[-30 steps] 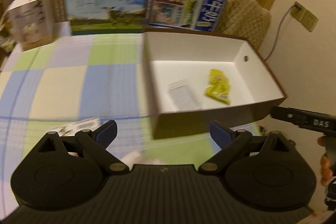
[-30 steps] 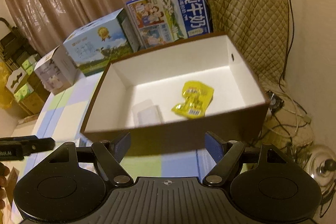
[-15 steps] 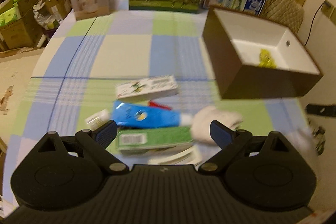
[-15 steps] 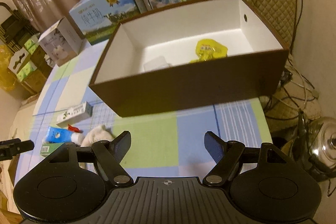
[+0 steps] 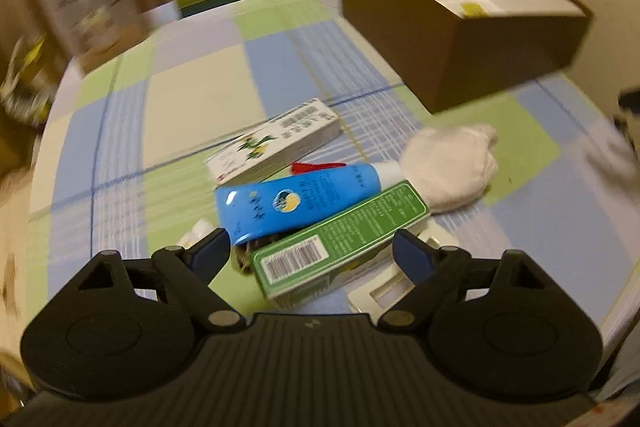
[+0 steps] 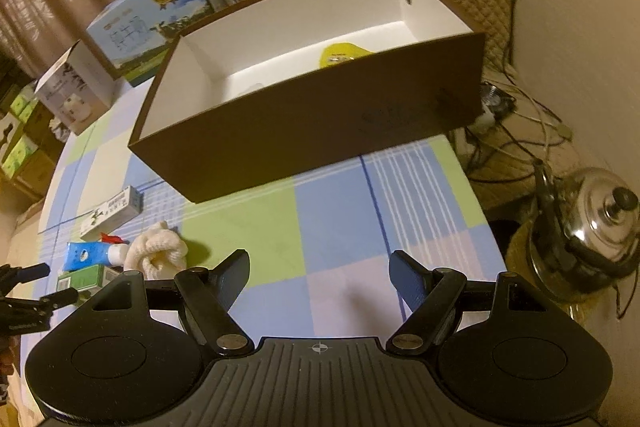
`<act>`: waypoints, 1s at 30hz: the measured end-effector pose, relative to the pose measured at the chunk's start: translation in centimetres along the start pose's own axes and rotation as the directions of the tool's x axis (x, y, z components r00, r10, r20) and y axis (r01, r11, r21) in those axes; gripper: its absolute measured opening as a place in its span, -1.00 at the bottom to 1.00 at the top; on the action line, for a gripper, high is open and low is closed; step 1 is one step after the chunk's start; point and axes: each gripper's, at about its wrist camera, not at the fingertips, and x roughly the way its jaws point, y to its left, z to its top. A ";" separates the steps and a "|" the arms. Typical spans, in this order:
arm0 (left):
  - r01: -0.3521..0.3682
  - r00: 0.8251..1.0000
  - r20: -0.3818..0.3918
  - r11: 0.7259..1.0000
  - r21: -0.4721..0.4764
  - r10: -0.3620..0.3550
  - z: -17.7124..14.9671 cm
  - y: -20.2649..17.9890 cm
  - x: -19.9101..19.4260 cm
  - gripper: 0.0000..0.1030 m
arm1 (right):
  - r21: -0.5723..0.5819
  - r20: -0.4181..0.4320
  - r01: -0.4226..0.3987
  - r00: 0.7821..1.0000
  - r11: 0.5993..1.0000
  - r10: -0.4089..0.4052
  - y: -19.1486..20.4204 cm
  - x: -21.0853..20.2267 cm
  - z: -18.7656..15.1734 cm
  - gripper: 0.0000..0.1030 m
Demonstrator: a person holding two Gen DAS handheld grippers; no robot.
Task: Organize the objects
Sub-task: 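Grasp the green-and-white medicine box upright with the left gripper, then grasp the white cloth glove with the right gripper while the left gripper holds the medicine box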
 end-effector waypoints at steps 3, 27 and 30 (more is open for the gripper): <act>0.025 0.999 -0.035 0.998 0.049 -0.023 0.1 -0.1 1.6 0.49 | 0.027 0.000 0.013 1.000 1.000 -0.013 -0.4 -0.3 -0.5 0.44; 0.086 0.981 -0.165 0.992 -0.096 -0.101 0.7 -2.2 3.2 -0.44 | 0.064 -0.045 0.051 0.998 0.997 -0.048 -1.7 0.5 -2.1 0.44; 0.075 0.984 -0.154 0.992 -0.103 -0.091 0.7 -2.3 2.8 -0.48 | 0.058 -0.043 0.033 0.999 0.998 -0.031 -1.7 0.7 -2.2 0.44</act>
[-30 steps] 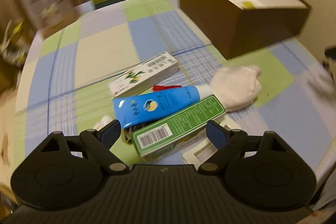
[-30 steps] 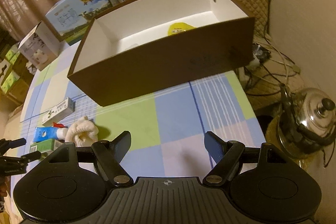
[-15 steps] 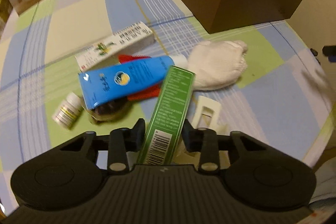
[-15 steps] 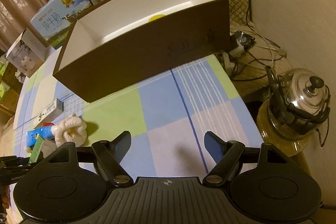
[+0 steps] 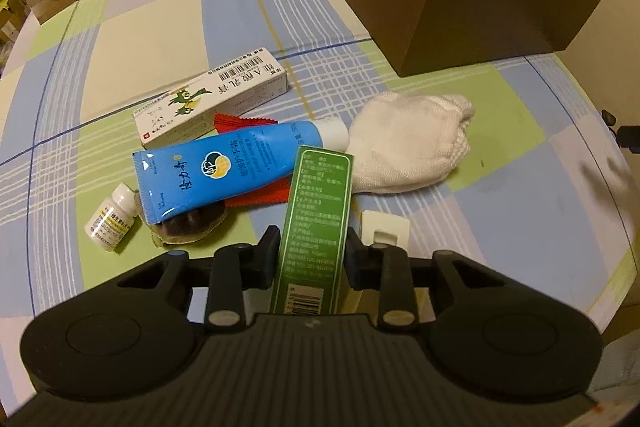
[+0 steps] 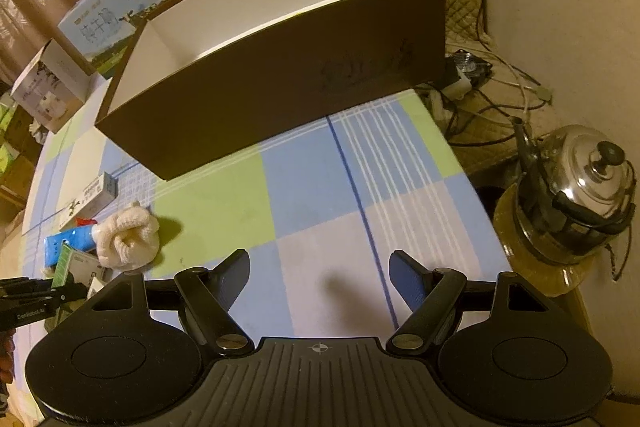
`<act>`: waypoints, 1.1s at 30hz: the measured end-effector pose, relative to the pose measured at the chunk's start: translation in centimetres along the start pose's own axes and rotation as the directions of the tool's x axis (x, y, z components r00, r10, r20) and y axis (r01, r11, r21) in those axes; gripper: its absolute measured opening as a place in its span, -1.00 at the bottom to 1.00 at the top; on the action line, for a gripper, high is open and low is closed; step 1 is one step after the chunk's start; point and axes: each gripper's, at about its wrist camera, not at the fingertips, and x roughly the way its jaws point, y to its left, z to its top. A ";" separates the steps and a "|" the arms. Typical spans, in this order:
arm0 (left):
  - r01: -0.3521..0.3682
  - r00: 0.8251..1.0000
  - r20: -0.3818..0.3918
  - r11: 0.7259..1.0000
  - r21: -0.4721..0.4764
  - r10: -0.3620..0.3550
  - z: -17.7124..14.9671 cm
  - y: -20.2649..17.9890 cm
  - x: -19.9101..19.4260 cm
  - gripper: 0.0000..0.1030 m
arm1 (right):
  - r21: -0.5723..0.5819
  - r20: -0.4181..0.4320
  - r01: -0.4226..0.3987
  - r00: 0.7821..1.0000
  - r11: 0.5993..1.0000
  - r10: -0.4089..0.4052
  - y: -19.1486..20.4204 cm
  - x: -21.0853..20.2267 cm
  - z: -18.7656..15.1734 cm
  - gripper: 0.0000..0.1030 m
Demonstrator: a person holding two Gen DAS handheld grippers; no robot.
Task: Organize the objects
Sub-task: 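Grasp the white cloth glove with the right gripper while the left gripper holds the medicine box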
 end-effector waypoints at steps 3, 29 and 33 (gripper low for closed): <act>-0.006 1.000 0.016 1.000 -0.018 0.007 -0.4 0.1 -0.9 -0.51 | -0.023 0.008 -0.042 0.999 0.999 0.042 0.6 0.3 0.0 0.44; -0.226 0.964 0.022 0.864 -0.449 0.264 -8.5 9.1 -8.0 -0.51 | -0.176 -0.132 -0.381 0.923 0.908 0.362 13.2 11.2 1.7 0.44; -0.241 0.960 0.010 0.847 -0.474 0.278 -9.3 9.6 -8.2 -0.52 | -0.169 -0.155 -0.366 0.927 0.915 0.342 14.1 12.9 1.4 0.44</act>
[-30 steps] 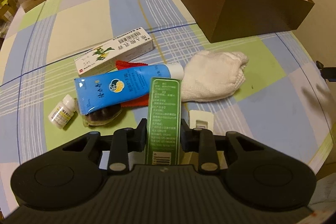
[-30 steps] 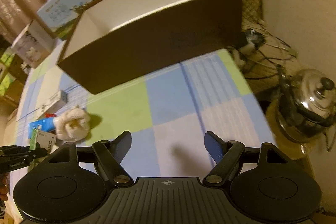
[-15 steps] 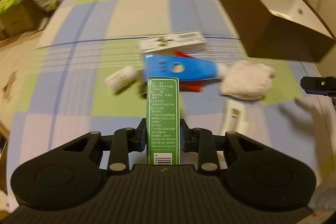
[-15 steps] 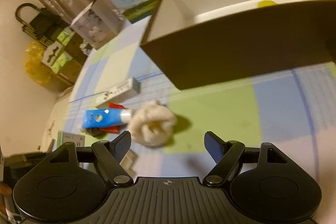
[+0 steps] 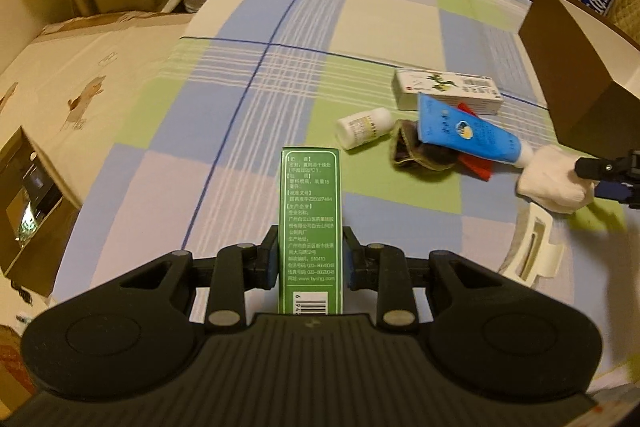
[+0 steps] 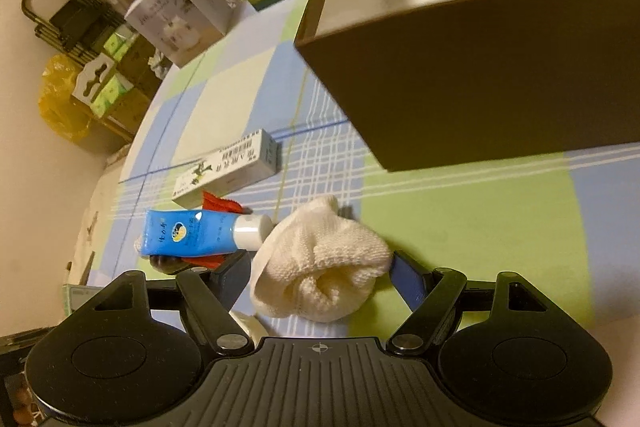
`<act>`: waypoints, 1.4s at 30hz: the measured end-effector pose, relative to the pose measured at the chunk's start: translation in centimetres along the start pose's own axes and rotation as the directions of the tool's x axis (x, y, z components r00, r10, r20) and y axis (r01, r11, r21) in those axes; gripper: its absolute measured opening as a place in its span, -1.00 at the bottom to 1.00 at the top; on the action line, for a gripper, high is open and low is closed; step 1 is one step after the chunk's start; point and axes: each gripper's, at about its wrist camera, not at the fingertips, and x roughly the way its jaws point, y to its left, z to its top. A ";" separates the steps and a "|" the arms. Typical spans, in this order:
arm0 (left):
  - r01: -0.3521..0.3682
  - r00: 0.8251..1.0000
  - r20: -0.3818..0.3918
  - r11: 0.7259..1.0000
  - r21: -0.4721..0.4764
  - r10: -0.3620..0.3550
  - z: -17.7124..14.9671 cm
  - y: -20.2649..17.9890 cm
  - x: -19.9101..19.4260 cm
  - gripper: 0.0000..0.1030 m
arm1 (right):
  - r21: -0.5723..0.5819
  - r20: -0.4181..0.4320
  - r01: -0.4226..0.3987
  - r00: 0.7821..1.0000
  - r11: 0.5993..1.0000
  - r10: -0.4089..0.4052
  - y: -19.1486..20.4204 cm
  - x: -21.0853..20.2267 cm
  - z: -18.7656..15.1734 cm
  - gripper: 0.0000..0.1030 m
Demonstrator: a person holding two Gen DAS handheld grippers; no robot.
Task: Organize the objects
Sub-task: 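Grasp the white cloth glove with the right gripper while the left gripper holds the medicine box, then carry the glove and medicine box over the brown box with both grippers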
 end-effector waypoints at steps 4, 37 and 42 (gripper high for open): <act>-0.010 1.000 -0.004 1.000 -0.018 0.010 -0.3 0.4 -0.1 -0.51 | -0.036 -0.001 0.032 0.999 0.999 -0.032 0.4 0.7 -0.5 0.00; 0.128 0.987 0.076 0.981 0.147 -0.141 4.4 -8.9 -3.1 -0.51 | 0.022 0.195 0.165 0.967 0.986 -0.166 -6.4 -15.2 -0.1 -0.39; 0.175 0.974 0.104 0.961 0.214 -0.200 6.4 -13.0 -4.0 -0.51 | 0.024 0.266 0.185 0.946 0.982 -0.185 -7.4 -18.8 1.8 -0.39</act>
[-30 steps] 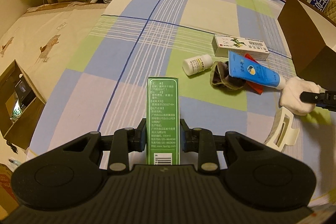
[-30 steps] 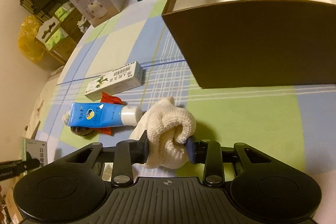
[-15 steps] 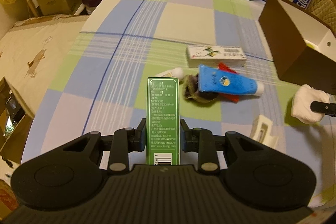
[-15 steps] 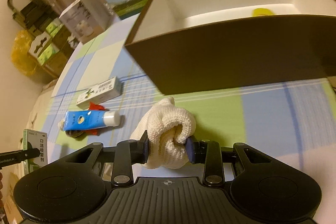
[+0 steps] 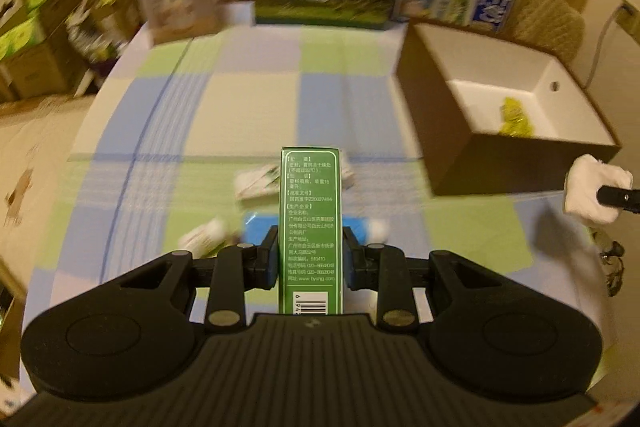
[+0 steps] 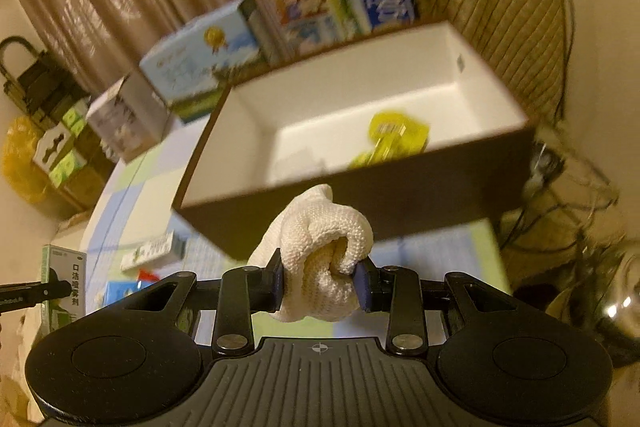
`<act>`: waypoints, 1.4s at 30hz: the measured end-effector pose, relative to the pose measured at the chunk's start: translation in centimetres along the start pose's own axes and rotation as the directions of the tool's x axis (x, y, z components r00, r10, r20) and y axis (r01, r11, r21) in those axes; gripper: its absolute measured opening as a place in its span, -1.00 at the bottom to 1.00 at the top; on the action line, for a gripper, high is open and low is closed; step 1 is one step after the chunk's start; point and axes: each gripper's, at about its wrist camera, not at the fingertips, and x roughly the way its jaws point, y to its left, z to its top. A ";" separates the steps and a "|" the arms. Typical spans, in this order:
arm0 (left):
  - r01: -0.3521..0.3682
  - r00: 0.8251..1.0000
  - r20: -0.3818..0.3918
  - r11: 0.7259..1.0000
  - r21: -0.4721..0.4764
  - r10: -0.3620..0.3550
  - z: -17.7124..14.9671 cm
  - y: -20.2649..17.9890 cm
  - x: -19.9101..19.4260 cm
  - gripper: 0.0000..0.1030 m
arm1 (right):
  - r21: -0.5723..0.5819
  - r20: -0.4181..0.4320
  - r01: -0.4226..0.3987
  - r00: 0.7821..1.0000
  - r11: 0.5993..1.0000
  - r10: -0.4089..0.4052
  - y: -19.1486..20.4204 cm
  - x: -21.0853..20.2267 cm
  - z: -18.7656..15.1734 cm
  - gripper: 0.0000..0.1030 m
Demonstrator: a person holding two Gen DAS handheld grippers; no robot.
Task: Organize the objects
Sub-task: 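Carry the glove and medicine box over the brown box with both grippers, then release the glove with the right gripper while the left gripper sets the medicine box inside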
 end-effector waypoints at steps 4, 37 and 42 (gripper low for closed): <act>0.049 0.998 0.030 0.998 0.034 -0.050 2.6 -2.9 0.3 -0.51 | -0.014 0.053 0.015 0.998 1.000 -0.014 -1.3 -1.5 2.5 -0.39; 0.109 0.993 -0.051 0.990 0.094 -0.105 14.7 -17.8 12.9 -0.51 | -0.365 -0.056 0.216 0.966 0.906 -0.253 -8.1 10.1 11.4 -0.05; 0.088 0.993 -0.088 0.992 0.089 -0.080 14.4 -17.8 14.3 -0.51 | -0.329 -0.043 0.191 0.975 0.925 -0.217 -8.4 10.3 12.0 0.07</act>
